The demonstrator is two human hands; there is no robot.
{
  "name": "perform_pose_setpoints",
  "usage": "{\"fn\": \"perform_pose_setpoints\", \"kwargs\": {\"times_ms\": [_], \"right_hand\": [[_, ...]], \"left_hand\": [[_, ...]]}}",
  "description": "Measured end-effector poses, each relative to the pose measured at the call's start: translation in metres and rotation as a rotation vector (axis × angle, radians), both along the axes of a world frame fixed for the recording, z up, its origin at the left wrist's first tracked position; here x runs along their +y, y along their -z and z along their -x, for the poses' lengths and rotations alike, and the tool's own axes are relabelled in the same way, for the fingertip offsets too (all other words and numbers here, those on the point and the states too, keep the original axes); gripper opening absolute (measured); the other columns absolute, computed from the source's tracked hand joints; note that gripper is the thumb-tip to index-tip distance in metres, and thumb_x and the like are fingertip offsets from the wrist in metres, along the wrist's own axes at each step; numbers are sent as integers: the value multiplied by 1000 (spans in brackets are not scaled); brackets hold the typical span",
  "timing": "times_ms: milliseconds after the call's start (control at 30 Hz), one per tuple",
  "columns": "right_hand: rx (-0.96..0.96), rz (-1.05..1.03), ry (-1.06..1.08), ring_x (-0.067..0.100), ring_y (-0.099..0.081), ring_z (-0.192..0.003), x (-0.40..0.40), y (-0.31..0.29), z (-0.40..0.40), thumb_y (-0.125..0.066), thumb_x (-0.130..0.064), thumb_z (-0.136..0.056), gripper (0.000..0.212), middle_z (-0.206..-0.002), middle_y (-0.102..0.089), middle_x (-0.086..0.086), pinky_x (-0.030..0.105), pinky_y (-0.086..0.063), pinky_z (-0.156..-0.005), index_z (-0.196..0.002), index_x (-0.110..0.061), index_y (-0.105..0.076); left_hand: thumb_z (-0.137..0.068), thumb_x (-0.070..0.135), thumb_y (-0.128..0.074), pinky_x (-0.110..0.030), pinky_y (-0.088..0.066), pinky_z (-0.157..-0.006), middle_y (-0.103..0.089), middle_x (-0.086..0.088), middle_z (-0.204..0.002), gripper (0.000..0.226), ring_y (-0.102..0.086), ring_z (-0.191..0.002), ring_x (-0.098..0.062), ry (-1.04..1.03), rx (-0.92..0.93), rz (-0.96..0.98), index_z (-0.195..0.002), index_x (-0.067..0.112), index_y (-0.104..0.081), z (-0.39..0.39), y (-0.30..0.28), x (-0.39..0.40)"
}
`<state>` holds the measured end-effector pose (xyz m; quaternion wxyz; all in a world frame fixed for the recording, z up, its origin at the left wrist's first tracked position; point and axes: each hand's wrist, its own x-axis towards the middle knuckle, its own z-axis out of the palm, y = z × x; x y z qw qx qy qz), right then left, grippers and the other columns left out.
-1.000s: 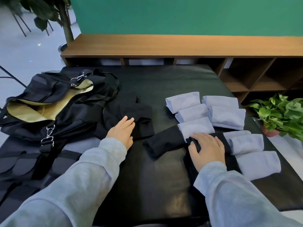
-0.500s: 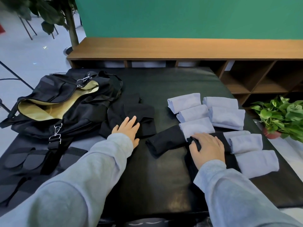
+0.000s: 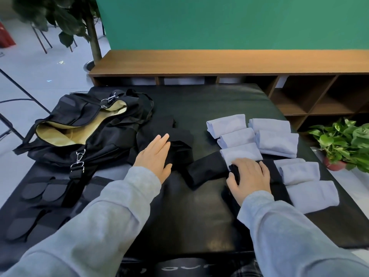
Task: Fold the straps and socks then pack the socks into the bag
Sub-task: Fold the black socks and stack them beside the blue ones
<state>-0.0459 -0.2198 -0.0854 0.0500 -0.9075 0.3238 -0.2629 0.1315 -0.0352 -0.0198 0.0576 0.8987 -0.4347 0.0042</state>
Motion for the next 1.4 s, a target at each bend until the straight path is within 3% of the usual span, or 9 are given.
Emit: {"fn": "perform_pose_setpoints", "kwargs": {"times_ms": [167,333,467,633,933,1067,1200,1333,1400], "right_hand": [[90,123,-173,23,-62,-96,16,-18,-5,-44,-31,-72,39,-102,-66,0,40,-29,-91,-99,-14,-66],[53,-263,-433,21,-55,-114,76,-41,-9,-61,-12,-83,48,-138,-47,0,41,-45,-94,-130,-14,-51],[46,-484,-545,10,-50,-118,124,-31,-3,-59,-17,-88,67,-152,-18,-18,33,-45,-95,-146,-26,-26],[44,-585,-493,1,-42,-122,144,-31,8,-56,-22,-92,68,-139,3,-40,20,-43,-91,-146,-38,-17],[106,-562,-485,3,-50,-110,143,-24,25,-54,-4,-86,35,-133,-21,-37,16,-42,-85,-114,-25,-57],[-16,-635,-508,-6,-46,-113,152,-21,34,-54,-2,-85,35,-120,-36,-40,1,-30,-88,-93,-36,-48],[-65,-774,-470,-3,-57,-94,165,-28,44,-53,-12,-90,31,-106,-58,-26,11,-43,-82,-100,-41,-48],[-29,-765,-479,10,-61,-85,172,-26,52,-50,-31,-90,13,-90,-66,-6,32,-50,-77,-102,-29,-53],[-47,-743,-495,7,-61,-86,173,-23,58,-47,-40,-84,19,-91,-66,-9,29,-50,-78,-100,-35,-54]], "left_hand": [[-96,31,-44,-30,-25,-111,2,7,-157,59,3,-144,-10,51,-29,55,-147,13,-20,23,-8,35],[-74,12,-73,-51,-53,-84,-45,-13,-141,55,-37,-132,-28,128,-78,311,-123,-3,-55,44,9,77],[-77,29,-43,-46,-53,-80,-54,-16,-131,49,-37,-124,-24,179,-117,430,-119,5,-49,66,21,102],[-78,30,-43,-45,-53,-84,-50,-8,-136,50,-37,-127,-18,258,-15,468,-125,14,-42,82,40,124],[-83,22,-47,-33,-49,-94,-49,11,-135,42,-44,-127,-7,372,135,576,-125,26,-49,112,44,144],[-81,20,-51,-22,-42,-95,-53,17,-125,37,-50,-117,-1,330,160,673,-116,30,-52,124,42,150],[-71,13,-68,-26,-50,-77,-45,20,-115,64,-49,-91,-4,192,134,592,-125,35,-42,115,50,149],[-62,2,-74,-21,-52,-56,-44,23,-112,68,-61,-72,-6,139,177,559,-109,43,-50,110,47,149],[-61,-5,-71,-20,-51,-56,-43,25,-117,68,-63,-71,-8,94,193,561,-103,44,-52,112,48,149]]}}
